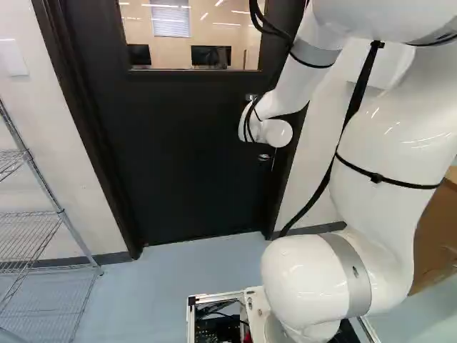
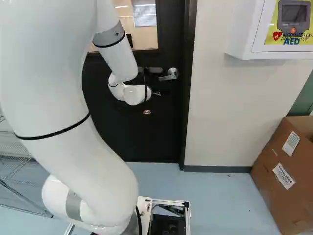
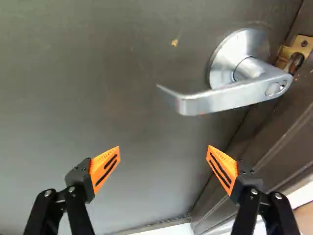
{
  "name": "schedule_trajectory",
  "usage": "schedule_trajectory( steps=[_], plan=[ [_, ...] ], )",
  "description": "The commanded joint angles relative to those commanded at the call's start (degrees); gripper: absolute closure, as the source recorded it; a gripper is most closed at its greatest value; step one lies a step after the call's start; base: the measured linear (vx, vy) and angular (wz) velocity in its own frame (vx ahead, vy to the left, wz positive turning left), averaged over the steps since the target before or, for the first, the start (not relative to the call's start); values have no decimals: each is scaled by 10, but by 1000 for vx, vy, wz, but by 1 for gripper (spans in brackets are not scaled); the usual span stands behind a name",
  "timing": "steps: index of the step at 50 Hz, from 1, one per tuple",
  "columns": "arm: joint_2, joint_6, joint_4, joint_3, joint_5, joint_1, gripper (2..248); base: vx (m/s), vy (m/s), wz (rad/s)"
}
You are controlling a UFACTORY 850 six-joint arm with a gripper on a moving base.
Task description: Open the door and move inside
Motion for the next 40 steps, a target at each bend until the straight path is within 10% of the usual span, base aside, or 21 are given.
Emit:
schedule_trajectory(
  steps=[24, 40],
  plan=[
    [-52, 0, 124, -58, -40, -2, 3, 0, 0, 0],
    [-96, 0, 139, -108, -45, -4, 3, 0, 0, 0]
  ],
)
